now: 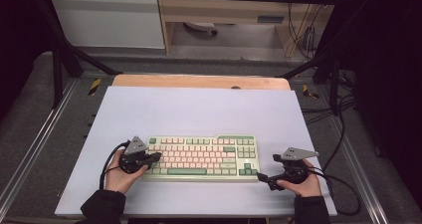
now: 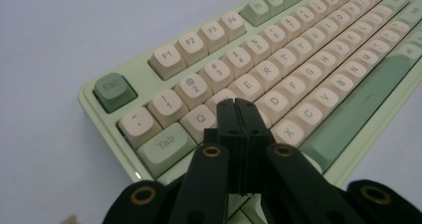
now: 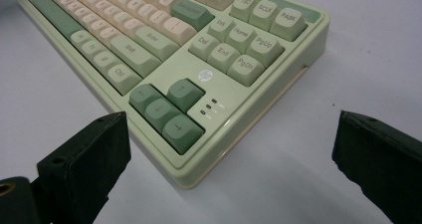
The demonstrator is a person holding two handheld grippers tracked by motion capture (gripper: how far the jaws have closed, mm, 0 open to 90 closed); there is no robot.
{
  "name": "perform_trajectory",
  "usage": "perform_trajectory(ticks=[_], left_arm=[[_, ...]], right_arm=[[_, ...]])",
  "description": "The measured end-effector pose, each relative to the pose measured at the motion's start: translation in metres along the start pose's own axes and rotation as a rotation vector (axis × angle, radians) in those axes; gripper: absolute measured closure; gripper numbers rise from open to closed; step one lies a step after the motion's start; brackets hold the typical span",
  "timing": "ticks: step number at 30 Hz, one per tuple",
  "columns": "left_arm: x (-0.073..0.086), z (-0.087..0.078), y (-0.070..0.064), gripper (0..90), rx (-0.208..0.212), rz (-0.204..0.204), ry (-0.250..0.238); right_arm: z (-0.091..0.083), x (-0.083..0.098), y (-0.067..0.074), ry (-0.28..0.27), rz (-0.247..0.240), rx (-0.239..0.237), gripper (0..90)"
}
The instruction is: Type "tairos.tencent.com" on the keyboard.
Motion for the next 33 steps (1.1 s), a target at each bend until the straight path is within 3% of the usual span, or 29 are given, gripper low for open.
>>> perform_trajectory(ticks=[8,19,23,33], left_arm=[[-0.001,-0.001,0.000,89.9,0.008,-0.002,-0.006],[-0.003,-0.003,-0.001,89.9,0.009,0.000,-0.012],[-0.003,-0.003,-0.001,89.9,0.012,0.000,-0.013],[-0.003,-0.003,-0.001,89.9,0.013,0.000,-0.013]], right_arm=[[0.000,-0.015,0.010,-0.028,-0.040,-0.014,9.8],[0.010,-0.037,0.028,-0.026,-0.066,-0.052,29.7],[0.015,-0.043,0.034,-0.024,-0.082,-0.073,41.5],[0.028,-0.063,0.049,-0.031,-0.117,-0.102,53.7]])
Point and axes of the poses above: each handheld gripper's, and its own axes: z roughly forward along the jaws, x roughly out of its underside, y roughly to its left, the point moved 5 cm from there along z, roughly forward along the jaws, and after that the axes turned 12 degrees about -z, right-handed, at the moved point
